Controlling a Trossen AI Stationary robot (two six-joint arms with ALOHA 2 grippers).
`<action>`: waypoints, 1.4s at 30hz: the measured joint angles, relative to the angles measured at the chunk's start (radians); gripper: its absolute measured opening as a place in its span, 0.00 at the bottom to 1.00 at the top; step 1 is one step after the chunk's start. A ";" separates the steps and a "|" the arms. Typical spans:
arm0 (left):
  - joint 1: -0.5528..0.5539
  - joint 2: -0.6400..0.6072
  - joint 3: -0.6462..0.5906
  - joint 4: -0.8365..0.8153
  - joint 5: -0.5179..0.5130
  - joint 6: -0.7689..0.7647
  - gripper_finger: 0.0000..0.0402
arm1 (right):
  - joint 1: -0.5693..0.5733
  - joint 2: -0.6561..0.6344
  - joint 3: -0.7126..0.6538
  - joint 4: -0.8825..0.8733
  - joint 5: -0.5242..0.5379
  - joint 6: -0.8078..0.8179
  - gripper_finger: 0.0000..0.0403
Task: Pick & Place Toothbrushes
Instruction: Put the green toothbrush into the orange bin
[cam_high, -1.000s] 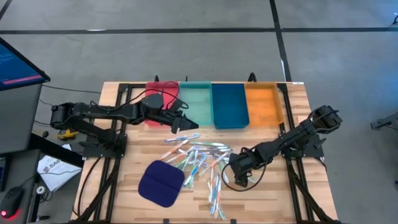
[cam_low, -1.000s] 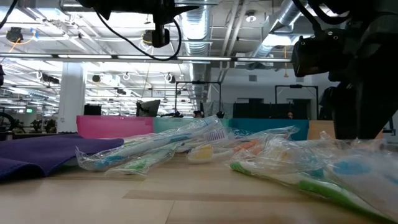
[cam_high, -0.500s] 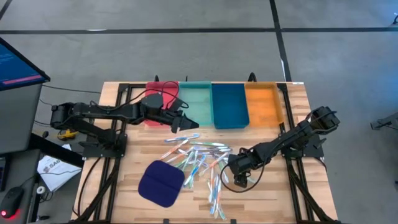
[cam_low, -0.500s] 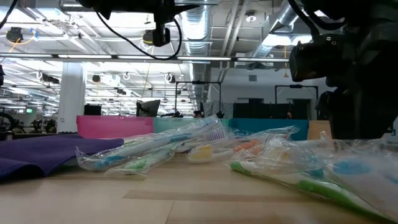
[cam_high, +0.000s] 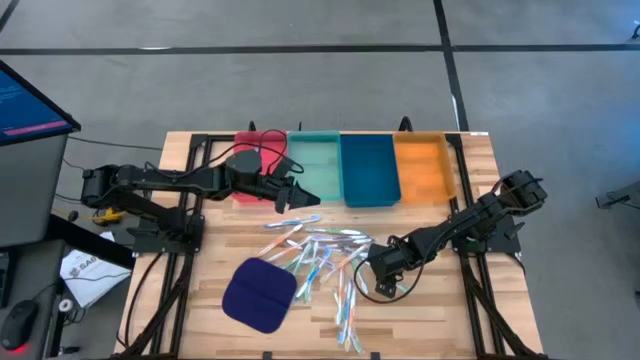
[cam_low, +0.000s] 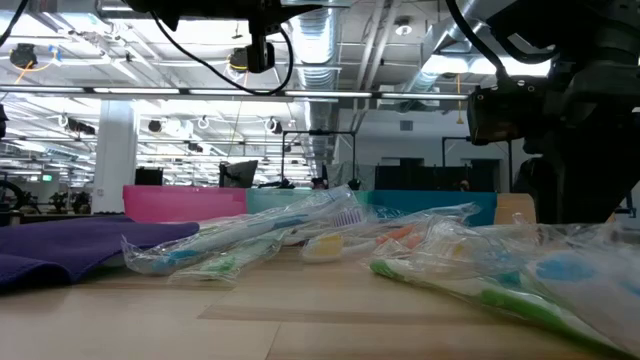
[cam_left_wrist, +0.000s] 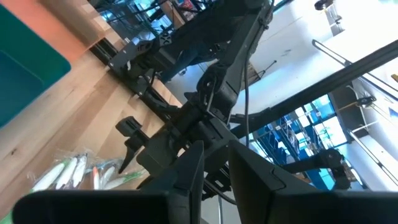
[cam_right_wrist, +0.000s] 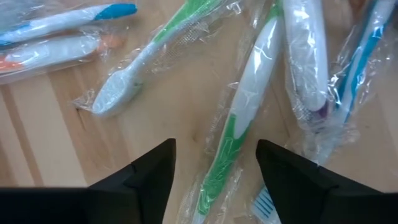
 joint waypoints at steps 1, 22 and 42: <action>0.000 0.000 0.000 0.001 -0.002 0.000 0.17 | 0.001 0.000 -0.001 -0.002 0.009 0.000 0.54; 0.015 0.000 0.000 0.016 -0.016 -0.022 0.17 | 0.007 0.039 -0.001 -0.017 0.065 -0.041 0.39; 0.015 0.000 0.000 0.027 -0.026 -0.040 0.17 | -0.011 0.039 0.000 -0.049 0.029 0.042 0.03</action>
